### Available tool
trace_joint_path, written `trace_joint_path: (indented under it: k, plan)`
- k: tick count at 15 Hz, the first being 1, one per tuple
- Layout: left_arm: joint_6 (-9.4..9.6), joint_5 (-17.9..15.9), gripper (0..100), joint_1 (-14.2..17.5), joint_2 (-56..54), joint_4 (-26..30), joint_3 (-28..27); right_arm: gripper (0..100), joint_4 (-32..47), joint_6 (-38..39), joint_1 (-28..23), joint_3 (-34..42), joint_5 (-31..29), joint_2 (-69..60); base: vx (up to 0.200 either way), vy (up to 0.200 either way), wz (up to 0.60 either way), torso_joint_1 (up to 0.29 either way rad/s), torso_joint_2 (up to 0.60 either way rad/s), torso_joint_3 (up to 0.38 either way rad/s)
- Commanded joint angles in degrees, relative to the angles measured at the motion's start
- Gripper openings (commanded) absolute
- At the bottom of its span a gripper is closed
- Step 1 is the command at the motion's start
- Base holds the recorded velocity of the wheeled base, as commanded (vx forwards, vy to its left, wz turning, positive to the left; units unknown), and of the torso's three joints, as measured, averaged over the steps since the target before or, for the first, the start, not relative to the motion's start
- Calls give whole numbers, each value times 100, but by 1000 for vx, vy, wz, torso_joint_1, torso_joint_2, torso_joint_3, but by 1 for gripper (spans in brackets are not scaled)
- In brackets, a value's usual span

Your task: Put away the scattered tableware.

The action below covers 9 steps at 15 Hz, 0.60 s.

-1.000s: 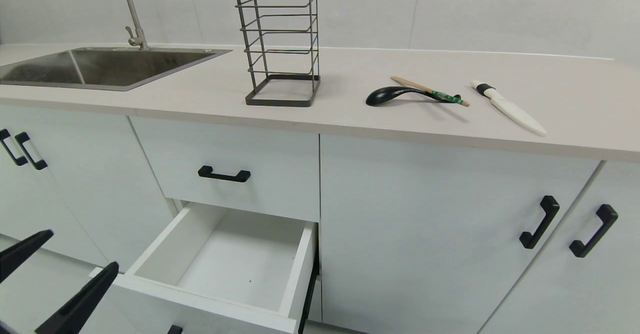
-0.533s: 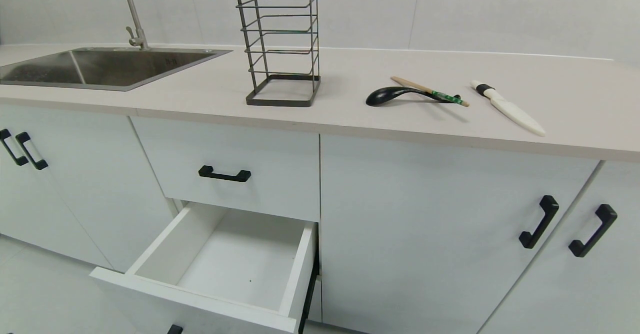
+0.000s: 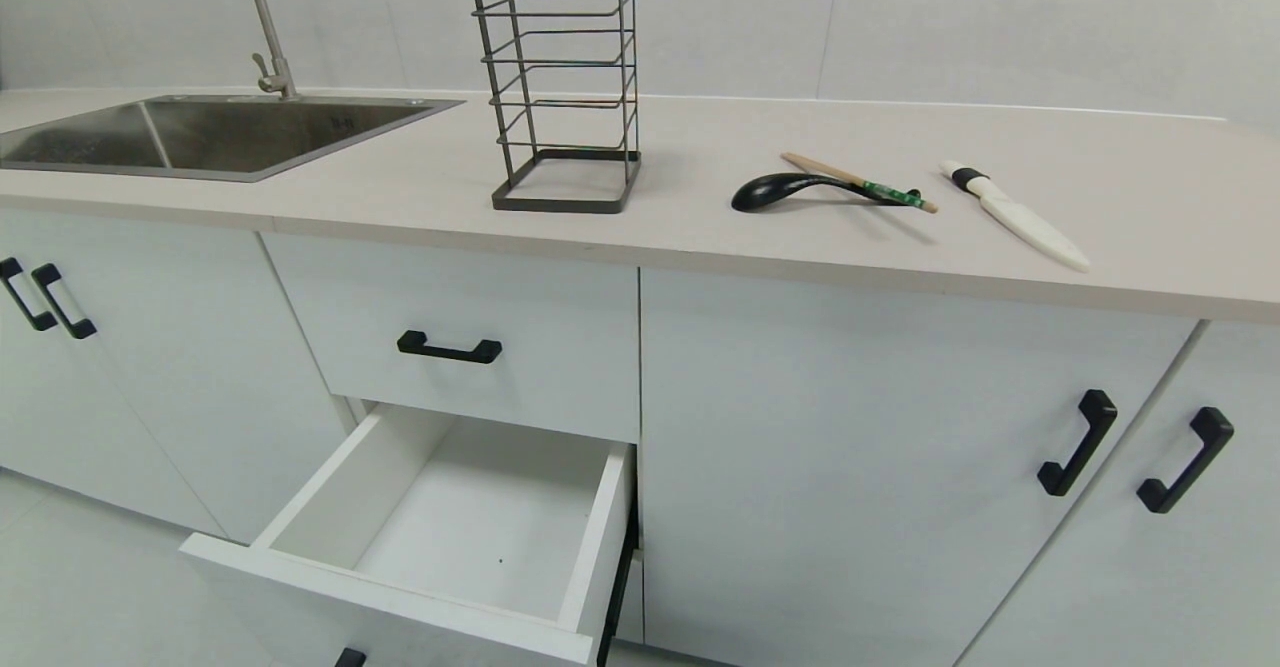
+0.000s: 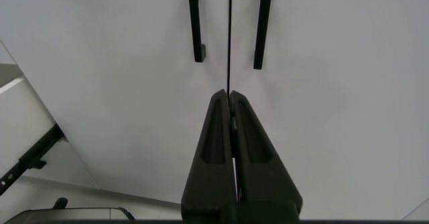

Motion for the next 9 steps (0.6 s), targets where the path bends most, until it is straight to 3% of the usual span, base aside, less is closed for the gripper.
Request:
trace_joint_path:
  k: [1, 2, 5, 9]
  plan:
    - [83, 27, 100, 9, 2, -15, 0, 0, 2, 2, 1, 1, 1, 5, 0, 0, 0, 0, 0, 0]
    - [100, 18, 100, 9, 2, -15, 0, 0, 2, 2, 1, 1, 1, 5, 0, 0, 0, 0, 0, 0]
    - [-164, 0, 100, -9, 2, 20, 0, 0, 2, 2, 1, 1, 1, 5, 0, 0, 0, 0, 0, 0]
    - [-216, -61, 100, 0, 2, 29, 0, 0, 2, 2, 1, 1, 1, 5, 0, 0, 0, 2, 2, 14]
